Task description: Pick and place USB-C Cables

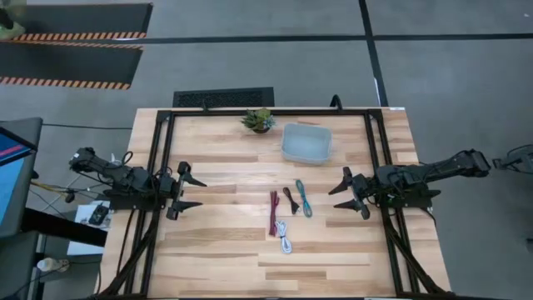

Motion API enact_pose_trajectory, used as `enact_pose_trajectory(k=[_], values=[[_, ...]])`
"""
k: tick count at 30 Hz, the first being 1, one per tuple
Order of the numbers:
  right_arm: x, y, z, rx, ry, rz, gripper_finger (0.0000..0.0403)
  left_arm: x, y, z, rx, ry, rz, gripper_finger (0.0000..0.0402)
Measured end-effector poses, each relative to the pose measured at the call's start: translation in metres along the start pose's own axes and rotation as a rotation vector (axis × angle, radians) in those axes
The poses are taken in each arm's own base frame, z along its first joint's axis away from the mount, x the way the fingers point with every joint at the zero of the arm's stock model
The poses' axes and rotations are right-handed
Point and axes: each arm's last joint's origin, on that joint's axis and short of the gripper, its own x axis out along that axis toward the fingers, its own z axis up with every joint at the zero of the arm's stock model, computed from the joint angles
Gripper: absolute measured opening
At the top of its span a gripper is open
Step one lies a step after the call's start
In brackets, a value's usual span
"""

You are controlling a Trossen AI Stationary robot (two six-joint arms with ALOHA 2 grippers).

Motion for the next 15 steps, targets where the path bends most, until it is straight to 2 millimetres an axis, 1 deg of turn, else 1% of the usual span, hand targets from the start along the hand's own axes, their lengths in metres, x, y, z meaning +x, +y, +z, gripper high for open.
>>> enact_pose_trajectory(k=[7, 13, 15], values=[[0.000, 0.000, 0.000, 0.000, -0.001, -0.002, 0.0254, 0.000, 0.000, 0.000, 0.000, 0.000, 0.000, 0.0274], [-0.001, -0.005, 0.007, 0.001, -0.090, -0.140, 0.0254, 0.000, 0.000, 0.000, 0.002, 0.000, 0.000, 0.0274], [-0.001, -0.006, 0.011, 0.003, -0.137, -0.169, 0.0254, 0.000, 0.000, 0.000, 0.054, 0.000, 0.001, 0.0274]])
